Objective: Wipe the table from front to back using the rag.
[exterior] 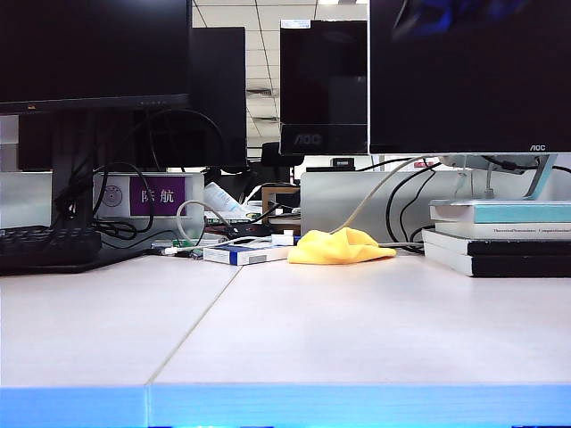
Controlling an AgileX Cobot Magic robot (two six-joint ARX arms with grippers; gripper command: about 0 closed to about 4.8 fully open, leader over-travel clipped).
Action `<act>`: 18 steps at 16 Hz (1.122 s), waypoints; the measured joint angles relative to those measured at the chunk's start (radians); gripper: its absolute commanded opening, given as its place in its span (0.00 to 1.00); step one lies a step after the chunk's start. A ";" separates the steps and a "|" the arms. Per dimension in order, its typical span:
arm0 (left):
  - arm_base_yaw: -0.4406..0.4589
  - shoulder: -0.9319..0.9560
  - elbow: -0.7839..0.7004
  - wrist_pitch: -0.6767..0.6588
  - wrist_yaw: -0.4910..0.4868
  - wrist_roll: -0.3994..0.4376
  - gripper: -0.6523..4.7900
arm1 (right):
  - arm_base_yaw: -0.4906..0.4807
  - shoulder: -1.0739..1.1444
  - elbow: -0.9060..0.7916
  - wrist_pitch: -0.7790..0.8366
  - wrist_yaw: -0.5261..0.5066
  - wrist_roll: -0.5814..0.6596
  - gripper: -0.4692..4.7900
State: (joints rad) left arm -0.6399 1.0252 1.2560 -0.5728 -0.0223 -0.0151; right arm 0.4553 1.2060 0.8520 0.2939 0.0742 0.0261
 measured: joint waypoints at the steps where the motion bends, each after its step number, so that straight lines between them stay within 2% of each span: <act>1: 0.001 0.000 0.001 0.017 -0.001 -0.001 0.11 | -0.003 0.057 0.000 0.043 0.001 -0.001 0.08; 5: 0.000 0.000 0.026 0.051 0.000 -0.001 0.11 | -0.005 0.248 0.001 0.223 0.013 -0.006 0.08; 8: 0.000 0.004 0.028 0.052 -0.001 -0.001 0.11 | -0.005 0.414 0.069 0.269 0.016 -0.009 0.08; 9: 0.000 0.005 0.028 0.052 0.000 -0.001 0.11 | -0.005 0.456 0.090 0.272 0.021 -0.009 0.17; 10: 0.000 0.005 0.031 0.050 0.012 -0.005 0.11 | -0.006 0.544 0.145 0.264 0.030 -0.010 0.43; 11: 0.000 0.005 0.032 0.052 0.026 -0.015 0.11 | -0.006 0.620 0.223 0.269 0.031 -0.020 0.52; 14: 0.000 0.005 0.032 0.052 0.043 -0.021 0.11 | -0.009 0.737 0.340 0.279 0.038 -0.045 0.53; 18: 0.000 0.006 0.032 0.052 0.048 -0.023 0.11 | -0.037 0.993 0.595 0.259 0.062 -0.056 0.50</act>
State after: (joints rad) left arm -0.6395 1.0309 1.2877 -0.5209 0.0257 -0.0383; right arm 0.4187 2.1986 1.4475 0.5533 0.1364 -0.0296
